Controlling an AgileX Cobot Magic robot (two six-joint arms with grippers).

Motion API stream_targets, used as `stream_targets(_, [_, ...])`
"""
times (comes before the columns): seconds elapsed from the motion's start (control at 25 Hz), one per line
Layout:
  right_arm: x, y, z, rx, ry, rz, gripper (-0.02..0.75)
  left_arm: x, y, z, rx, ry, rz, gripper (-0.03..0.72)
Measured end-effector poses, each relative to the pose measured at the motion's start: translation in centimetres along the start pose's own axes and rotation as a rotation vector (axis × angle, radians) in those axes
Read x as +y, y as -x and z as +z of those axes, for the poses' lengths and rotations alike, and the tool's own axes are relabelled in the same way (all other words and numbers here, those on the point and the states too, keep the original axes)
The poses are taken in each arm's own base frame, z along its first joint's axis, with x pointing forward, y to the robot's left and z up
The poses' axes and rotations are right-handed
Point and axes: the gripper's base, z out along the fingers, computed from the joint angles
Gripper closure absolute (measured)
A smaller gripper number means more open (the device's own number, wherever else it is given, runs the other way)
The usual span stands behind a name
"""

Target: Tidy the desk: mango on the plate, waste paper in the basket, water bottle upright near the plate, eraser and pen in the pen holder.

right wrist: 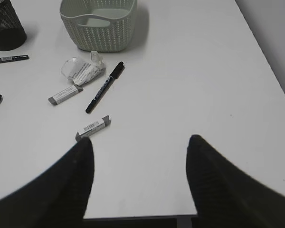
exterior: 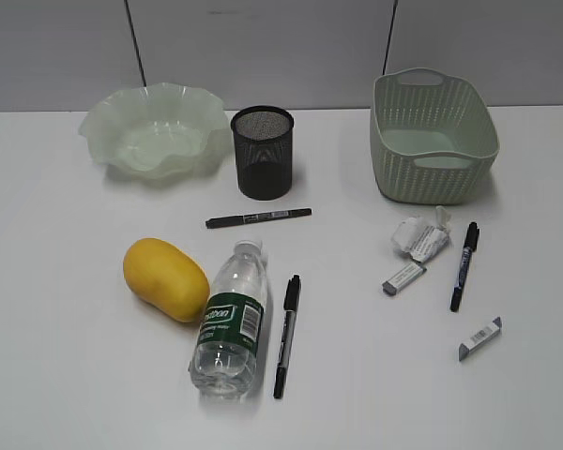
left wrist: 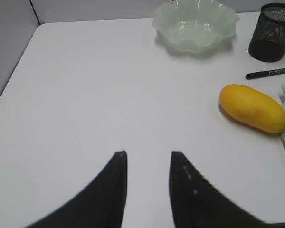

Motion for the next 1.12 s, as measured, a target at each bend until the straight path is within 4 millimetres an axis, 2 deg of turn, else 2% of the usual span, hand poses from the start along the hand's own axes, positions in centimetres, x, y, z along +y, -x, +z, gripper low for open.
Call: stream_targets(1.12, [0.17, -0.07, 0.08, 0.003, 0.020, 0.012, 0.248, 0.01, 0.00, 0.00, 0.000, 0.001, 0.001, 0.449])
